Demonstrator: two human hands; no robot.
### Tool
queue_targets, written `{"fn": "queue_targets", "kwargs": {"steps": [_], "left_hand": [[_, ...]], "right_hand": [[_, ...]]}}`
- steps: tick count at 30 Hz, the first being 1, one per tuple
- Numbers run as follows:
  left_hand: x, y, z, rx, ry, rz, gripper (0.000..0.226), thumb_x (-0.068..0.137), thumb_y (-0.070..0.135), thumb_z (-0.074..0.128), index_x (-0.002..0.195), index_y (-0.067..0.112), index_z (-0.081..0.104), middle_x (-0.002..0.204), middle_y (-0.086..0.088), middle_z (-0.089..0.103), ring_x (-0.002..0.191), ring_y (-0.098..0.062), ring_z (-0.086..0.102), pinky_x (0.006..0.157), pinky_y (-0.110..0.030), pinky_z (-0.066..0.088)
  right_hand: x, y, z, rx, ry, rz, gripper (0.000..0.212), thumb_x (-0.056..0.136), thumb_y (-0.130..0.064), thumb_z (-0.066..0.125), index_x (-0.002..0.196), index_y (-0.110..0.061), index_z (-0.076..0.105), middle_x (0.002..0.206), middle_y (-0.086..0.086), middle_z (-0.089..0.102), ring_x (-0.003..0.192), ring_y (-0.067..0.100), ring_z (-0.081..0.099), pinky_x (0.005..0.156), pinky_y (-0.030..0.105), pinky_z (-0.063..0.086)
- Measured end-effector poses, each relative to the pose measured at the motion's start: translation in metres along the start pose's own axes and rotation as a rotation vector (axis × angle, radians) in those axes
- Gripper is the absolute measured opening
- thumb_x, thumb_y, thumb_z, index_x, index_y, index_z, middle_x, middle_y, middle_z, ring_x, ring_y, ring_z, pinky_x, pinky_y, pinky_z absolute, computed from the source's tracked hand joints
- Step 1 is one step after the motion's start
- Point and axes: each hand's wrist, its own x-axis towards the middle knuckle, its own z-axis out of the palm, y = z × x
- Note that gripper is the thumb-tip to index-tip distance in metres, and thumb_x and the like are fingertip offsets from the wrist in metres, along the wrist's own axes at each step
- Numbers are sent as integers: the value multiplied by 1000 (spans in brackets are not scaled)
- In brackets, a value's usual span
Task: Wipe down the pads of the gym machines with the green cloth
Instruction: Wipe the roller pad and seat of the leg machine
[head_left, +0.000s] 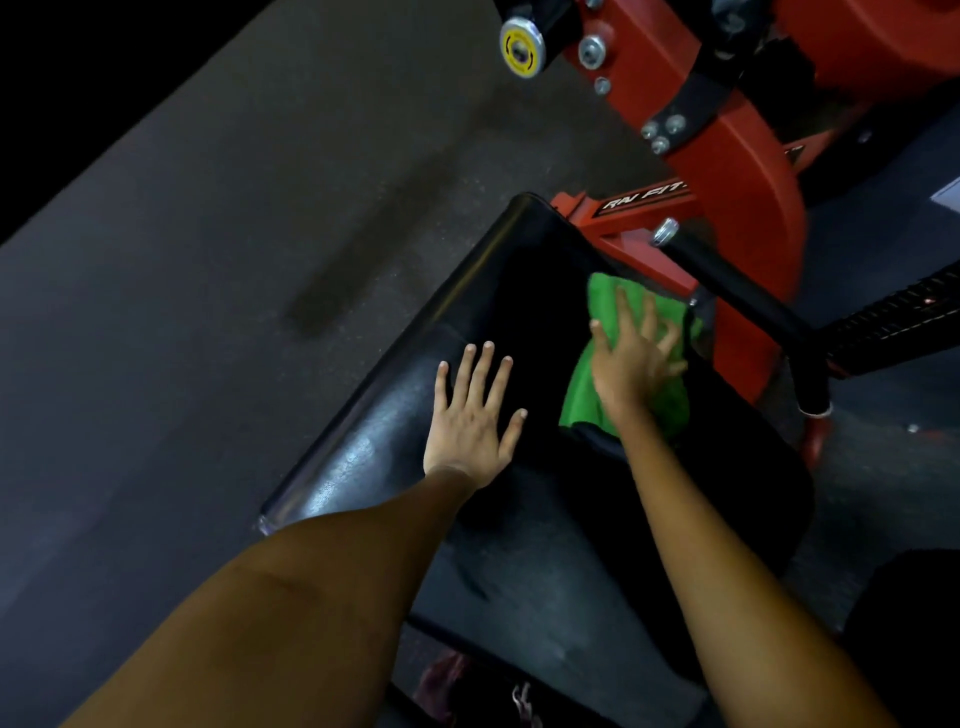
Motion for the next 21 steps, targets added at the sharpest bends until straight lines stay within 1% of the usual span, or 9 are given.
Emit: {"fn": "queue_targets", "kwargs": {"steps": [3,7,8,9,12,13,14,17,21], "left_hand": [[0,-1,1,-8,3,-1,65,94,49,28,146,11,33,155,-13,26,144,-27,16,116,-48,5],[1,-1,1,-20,15,4,65,93,49,30,146,11,34,154,-13,28,143,-27,17,115,-48,6],[0,-1,1,-25,13,5,65,93,49,30,145,11,34,154,-13,28,143,-27,17,115,-48,7],[1,0,0,-30,10,4,65,93,49,30,145,11,34,154,-13,28,143,-27,17,115,-49,8],[0,-1,1,-28,9,2,64,94,49,30,146,11,34,154,-13,28,143,-28,17,114,-50,10],[0,-1,1,-30,5,4,64,94,49,30,146,11,34,154,-13,28,143,-28,16,114,-50,10],[0,0,1,-31,1,5,64,94,49,30,146,11,34,154,-13,28,143,-28,16,114,-50,10],[1,0,1,-21,-2,2,65,94,49,29,146,10,33,154,-13,28,144,-28,17,114,-50,9],[0,0,1,-22,-5,2,65,94,49,28,146,10,32,154,-13,28,143,-28,16,114,-50,9]], "right_hand": [[-21,-8,9,-85,-27,-258,55,93,-41,52,145,-40,34,155,-4,27,136,32,26,100,59,25],[-49,47,7,-155,-15,-530,53,89,-45,45,141,-40,36,149,-1,38,127,30,35,91,62,35],[-49,62,6,-164,-12,-529,53,87,-46,43,139,-39,39,147,1,41,126,29,34,90,63,36],[-44,70,3,-134,-6,-456,53,86,-46,44,138,-36,44,146,3,43,126,29,33,90,65,35],[-10,55,0,11,41,-29,51,89,-44,48,138,-28,49,149,6,39,133,36,29,100,65,22],[3,41,-1,30,53,21,49,92,-42,51,139,-30,47,151,4,36,135,36,27,102,63,20],[13,27,-2,19,51,-2,49,92,-41,54,140,-32,45,152,2,33,136,35,26,104,62,20],[22,-3,0,-74,-24,-211,52,93,-40,53,143,-39,38,154,-1,28,135,33,25,101,57,24],[-4,26,0,-104,3,-453,50,89,-41,51,138,-36,46,147,3,41,124,32,36,90,57,34]]}}
